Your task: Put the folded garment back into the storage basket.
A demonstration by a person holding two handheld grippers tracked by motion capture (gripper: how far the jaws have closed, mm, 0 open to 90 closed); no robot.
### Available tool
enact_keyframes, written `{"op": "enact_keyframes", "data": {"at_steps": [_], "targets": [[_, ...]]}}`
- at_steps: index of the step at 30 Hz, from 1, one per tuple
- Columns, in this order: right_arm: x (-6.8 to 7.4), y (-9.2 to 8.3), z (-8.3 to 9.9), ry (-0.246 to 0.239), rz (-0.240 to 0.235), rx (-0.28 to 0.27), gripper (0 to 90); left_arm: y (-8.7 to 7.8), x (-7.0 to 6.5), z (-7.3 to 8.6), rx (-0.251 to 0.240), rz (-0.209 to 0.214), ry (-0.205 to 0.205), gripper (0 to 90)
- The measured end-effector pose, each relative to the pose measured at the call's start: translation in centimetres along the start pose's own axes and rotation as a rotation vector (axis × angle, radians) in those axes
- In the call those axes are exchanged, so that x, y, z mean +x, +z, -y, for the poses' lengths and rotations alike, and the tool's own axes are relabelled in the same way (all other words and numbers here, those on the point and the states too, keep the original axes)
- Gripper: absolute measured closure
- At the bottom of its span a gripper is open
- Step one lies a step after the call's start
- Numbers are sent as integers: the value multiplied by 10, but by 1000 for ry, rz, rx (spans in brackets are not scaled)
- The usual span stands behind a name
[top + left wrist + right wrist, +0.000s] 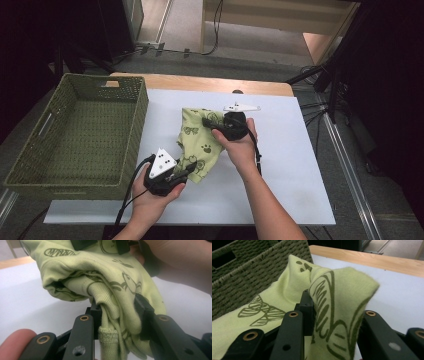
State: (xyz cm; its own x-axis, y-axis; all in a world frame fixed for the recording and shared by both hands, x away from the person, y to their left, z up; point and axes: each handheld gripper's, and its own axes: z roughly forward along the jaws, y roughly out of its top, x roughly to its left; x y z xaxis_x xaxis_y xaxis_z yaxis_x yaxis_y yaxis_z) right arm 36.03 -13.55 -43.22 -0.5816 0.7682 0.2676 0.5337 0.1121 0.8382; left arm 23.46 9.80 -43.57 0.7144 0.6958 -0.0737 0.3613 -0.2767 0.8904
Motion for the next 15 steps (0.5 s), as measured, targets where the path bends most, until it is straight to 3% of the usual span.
{"op": "enact_keyframes", "data": {"at_steps": [15], "targets": [[18, 15, -23, -21, -16, -20, 663, -20, 15, -19, -52, -58, -6, 657]]}}
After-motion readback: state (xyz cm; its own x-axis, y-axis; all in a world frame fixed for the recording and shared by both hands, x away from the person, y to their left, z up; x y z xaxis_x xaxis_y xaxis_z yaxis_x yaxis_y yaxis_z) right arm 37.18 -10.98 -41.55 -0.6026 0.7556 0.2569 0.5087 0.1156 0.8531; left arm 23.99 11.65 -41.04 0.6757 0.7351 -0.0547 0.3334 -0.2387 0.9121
